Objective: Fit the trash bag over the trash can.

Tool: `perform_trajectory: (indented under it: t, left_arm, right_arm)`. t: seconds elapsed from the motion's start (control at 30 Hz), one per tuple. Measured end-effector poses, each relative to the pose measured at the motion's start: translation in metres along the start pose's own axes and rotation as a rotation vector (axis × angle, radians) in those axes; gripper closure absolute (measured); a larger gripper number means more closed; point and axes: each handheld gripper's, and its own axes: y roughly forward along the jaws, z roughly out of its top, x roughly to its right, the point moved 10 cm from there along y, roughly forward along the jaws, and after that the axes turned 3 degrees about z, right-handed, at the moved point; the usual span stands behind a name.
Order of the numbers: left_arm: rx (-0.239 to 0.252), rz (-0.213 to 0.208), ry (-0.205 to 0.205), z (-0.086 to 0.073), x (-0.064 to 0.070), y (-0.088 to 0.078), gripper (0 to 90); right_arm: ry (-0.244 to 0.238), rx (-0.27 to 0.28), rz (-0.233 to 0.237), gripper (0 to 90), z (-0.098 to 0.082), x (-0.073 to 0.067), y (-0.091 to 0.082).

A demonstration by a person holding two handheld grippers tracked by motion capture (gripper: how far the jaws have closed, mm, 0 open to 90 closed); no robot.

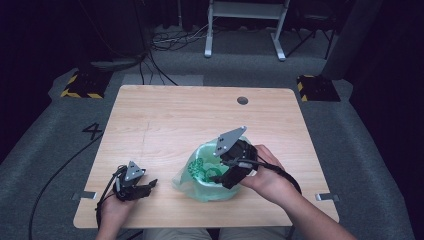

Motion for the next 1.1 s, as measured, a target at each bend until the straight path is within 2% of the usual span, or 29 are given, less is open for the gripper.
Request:
perform_trajectory:
  t: [0.1,0.33,0.6,0.73,0.8,0.87,0.97,1.1]
  left_arm:
    - [0.008,-0.005,-0.007,0.0,0.0,0.0,39.9]
    - [0.015,-0.005,-0.01,0.0,-0.001,0.0,39.6]
    - [0.015,-0.007,-0.008,0.0,-0.001,0.0,39.6]
    - [0.017,-0.009,-0.011,0.0,-0.001,0.001,39.4]
    - [0.017,-0.008,-0.014,-0.001,0.0,0.001,39.4]
    - [0.018,-0.007,-0.013,-0.001,-0.001,0.0,39.4]
    - [0.018,-0.009,-0.015,-0.001,0.0,0.001,39.4]
    - [0.017,-0.009,-0.016,-0.001,-0.001,0.001,39.3]
  right_arm:
    - [-0.002,-0.023,0.026,18.7,-0.003,-0.008,0.008]
    - [0.015,-0.084,0.077,18.5,-0.011,-0.016,0.032]
    - [0.005,-0.137,0.129,19.9,-0.009,-0.024,0.053]
    - [-0.018,-0.157,0.163,21.9,-0.008,-0.029,0.062]
    - [-0.026,-0.181,0.196,22.7,-0.01,-0.033,0.067]
    - [-0.033,-0.216,0.208,25.2,-0.013,-0.035,0.07]
    - [-0.051,-0.235,0.226,27.5,-0.013,-0.037,0.071]
    - [-0.07,-0.286,0.267,31.3,-0.018,-0.042,0.072]
